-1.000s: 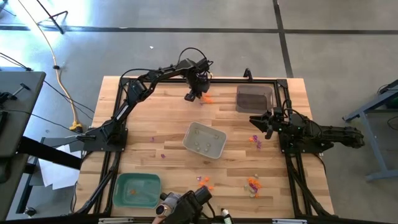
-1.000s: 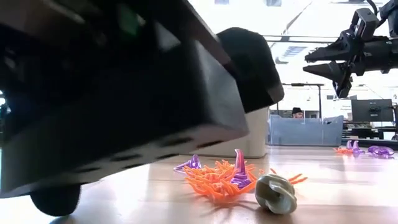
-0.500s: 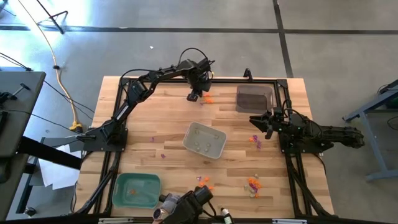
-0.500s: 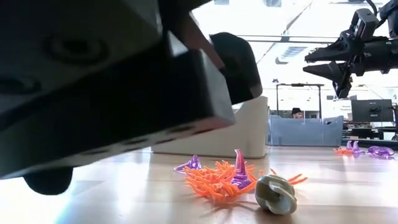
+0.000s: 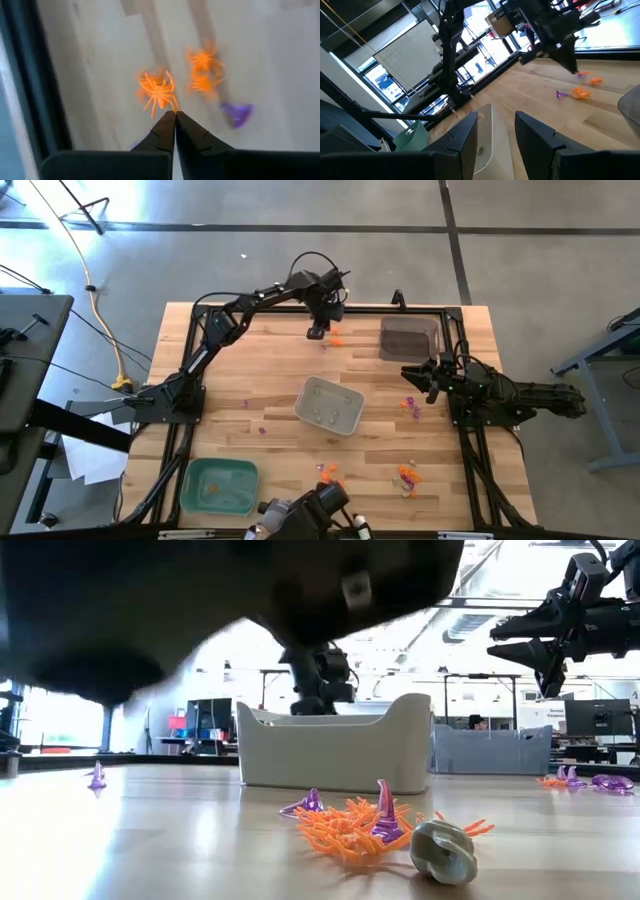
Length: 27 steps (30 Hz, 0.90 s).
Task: Sort Halloween decoration
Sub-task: Put the orange spider toy into the green bin
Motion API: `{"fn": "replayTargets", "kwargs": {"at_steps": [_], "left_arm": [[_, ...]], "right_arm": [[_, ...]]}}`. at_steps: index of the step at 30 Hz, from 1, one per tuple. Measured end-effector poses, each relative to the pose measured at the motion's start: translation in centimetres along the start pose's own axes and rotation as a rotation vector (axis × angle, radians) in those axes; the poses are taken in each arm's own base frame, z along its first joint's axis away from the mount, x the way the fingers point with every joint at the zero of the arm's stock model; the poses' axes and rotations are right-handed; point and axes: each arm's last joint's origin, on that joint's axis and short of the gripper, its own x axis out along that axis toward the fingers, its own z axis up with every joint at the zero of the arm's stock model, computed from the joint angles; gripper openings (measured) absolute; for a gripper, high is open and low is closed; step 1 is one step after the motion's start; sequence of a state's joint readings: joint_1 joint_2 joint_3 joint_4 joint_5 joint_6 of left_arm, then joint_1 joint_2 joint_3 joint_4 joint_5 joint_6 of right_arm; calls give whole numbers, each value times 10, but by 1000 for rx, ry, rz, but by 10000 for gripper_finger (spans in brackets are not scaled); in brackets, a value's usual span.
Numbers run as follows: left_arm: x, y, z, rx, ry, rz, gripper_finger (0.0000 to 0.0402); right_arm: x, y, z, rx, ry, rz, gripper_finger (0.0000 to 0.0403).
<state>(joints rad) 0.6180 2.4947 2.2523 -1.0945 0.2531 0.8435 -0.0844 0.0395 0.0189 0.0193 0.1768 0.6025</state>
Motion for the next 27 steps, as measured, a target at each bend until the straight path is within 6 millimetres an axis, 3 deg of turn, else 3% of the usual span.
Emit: {"fn": "replayTargets", "kwargs": {"at_steps": [13, 20, 27], "left_arm": [[-41, -54, 28, -123, 146, -158, 0], [-90, -86, 42, -210, 164, -105, 0], [-142, -131, 50, -266, 135, -80, 0]], "right_arm": [[0, 0, 0, 0, 0, 0, 126], [0, 0, 0, 0, 0, 0, 126], [0, 0, 0, 0, 0, 0, 126]]}}
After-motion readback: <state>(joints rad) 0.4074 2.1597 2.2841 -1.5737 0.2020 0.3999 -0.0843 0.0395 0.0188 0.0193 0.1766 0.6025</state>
